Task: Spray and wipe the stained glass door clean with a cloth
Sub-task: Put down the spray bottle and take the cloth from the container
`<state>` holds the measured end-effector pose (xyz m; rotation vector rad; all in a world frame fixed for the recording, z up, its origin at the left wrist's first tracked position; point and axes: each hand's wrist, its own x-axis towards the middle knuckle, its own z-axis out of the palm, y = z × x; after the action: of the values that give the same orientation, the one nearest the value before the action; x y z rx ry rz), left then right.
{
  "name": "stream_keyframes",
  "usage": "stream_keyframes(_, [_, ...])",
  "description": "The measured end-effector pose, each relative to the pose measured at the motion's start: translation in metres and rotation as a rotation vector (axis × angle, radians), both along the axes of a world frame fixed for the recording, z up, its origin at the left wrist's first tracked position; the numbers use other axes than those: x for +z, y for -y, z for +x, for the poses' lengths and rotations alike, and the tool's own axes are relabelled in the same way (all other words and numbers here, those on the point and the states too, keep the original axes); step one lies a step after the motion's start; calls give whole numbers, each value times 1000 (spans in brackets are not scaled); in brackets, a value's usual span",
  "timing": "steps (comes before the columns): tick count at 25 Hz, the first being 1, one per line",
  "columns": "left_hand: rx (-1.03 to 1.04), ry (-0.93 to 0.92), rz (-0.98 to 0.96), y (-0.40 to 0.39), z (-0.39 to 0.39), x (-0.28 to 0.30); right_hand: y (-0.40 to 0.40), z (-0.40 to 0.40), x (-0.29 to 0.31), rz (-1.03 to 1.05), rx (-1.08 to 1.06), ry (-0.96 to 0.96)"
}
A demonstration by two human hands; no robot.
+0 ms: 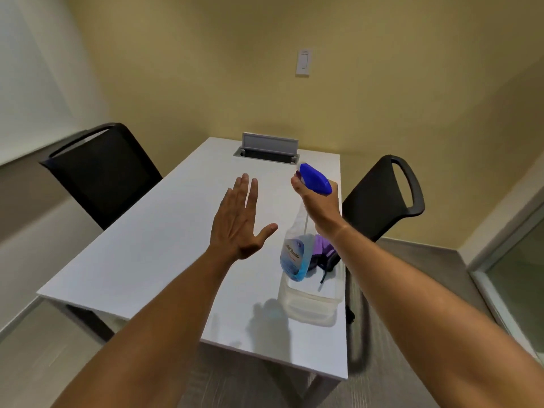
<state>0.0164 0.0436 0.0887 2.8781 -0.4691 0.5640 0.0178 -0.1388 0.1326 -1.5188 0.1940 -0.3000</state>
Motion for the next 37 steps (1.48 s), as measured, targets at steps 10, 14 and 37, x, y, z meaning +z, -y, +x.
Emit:
stream_keyframes(10, [-11, -110, 42, -48, 27, -65, -76, 21, -75, 33, -208, 64])
stream_keyframes(14, [-94, -153, 21, -60, 37, -82, -93, 23, -104, -51, -290, 94])
stream_keyframes(37, [-215, -193, 12, -71, 29, -105, -100, -6, -150, -553, -201, -117])
